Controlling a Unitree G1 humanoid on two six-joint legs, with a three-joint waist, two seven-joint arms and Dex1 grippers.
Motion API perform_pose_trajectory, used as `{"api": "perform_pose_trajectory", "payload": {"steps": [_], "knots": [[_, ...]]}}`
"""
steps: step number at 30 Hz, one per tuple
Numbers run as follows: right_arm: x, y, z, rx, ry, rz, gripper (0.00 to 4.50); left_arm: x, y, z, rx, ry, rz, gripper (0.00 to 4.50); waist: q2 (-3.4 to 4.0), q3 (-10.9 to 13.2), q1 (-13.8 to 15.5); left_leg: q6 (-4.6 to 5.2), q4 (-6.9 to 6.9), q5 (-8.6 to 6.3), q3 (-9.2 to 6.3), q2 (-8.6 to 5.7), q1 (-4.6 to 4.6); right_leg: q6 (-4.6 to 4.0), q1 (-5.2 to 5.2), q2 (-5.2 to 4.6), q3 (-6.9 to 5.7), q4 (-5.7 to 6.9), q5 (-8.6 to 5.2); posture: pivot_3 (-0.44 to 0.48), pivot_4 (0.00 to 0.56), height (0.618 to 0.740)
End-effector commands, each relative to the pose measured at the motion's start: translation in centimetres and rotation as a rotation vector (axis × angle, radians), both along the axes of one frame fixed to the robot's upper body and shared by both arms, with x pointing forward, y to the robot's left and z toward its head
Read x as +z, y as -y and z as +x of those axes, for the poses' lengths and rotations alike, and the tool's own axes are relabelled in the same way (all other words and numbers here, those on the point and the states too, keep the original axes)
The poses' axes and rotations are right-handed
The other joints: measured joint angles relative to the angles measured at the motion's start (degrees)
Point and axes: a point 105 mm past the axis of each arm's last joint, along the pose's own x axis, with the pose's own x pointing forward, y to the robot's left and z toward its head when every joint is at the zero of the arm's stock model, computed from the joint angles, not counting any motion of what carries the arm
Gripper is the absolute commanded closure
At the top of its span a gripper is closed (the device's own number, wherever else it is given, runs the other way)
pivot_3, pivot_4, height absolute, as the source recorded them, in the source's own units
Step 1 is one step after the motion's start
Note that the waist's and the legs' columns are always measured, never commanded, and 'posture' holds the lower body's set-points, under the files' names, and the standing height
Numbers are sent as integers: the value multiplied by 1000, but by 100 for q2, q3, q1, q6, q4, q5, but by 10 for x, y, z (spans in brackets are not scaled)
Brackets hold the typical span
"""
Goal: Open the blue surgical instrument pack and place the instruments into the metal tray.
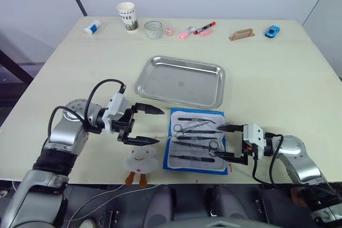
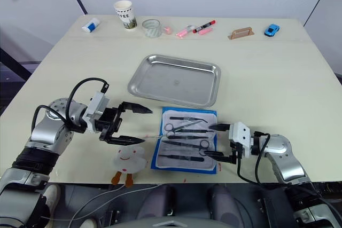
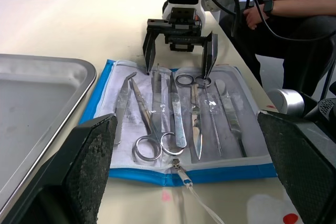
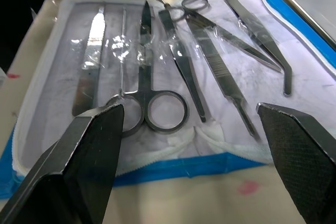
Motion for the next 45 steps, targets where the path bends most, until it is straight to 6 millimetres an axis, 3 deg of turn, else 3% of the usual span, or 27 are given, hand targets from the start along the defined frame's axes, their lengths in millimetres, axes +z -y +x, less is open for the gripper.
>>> {"api": "perform_pose_trajectory", "payload": {"steps": [1, 14, 21, 37, 45], "knots": [[6, 1, 2, -12, 8, 38, 101, 3, 0, -3, -49, 23, 11, 0, 1, 1, 1, 0, 0, 0, 0, 0, 0, 0, 0, 0, 0, 0, 0, 0, 150, 728], [9, 2, 10, -79, -3, 75, 101, -1, -2, -1, -46, 21, 12, 0, 1, 1, 6, 0, 0, 0, 2, -1, -1, 0, 0, -1, 1, 0, 0, 0, 150, 728], [-9, 6, 7, -83, -13, -54, 101, -2, -2, -1, -46, 20, 9, 0, 1, 1, 9, 0, 0, 0, 2, -1, -1, 0, 0, -2, 1, 0, 0, 0, 150, 728], [-19, 0, 3, -109, -70, -98, 101, -5, -2, 0, -40, 14, 7, 0, -1, 0, 3, 0, 0, 0, 1, -1, 0, 0, 0, 0, 1, 0, 0, 0, 150, 728], [-21, 1, 2, -97, -66, -104, 101, -9, 14, 30, 58, 49, -3, 0, -6, -4, 14, 0, 1, 0, 1, -2, 0, 1, 2, 0, -1, -1, 0, 0, 150, 728]]}}
